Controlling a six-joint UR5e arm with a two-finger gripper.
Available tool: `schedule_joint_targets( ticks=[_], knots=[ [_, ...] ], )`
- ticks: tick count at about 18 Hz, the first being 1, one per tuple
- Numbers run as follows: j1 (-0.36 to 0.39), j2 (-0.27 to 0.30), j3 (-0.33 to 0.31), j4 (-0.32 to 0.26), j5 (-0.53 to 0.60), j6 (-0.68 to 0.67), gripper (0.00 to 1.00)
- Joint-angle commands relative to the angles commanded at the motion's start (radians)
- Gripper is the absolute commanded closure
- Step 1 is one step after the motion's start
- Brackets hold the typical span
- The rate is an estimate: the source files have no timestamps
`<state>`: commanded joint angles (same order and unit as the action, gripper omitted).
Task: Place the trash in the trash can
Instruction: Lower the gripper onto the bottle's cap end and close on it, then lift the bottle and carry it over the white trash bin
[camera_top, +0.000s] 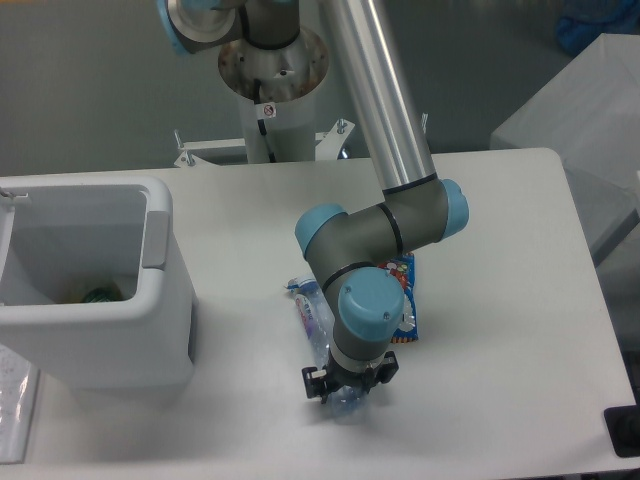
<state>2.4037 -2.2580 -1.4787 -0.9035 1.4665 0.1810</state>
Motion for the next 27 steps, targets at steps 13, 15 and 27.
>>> schedule_joint_targets(
  ticks=[13, 15, 27],
  knots=[
    [0.003, 0.021, 0.003, 0.0, -0.002, 0.017, 0.38],
    [0.014, 0.061, 0.015, 0.005, -0.011, 0.026, 0.4],
    [0.034, 0.247, 0.201, 0.227, -0.185, 0.08, 0.4]
  ],
)
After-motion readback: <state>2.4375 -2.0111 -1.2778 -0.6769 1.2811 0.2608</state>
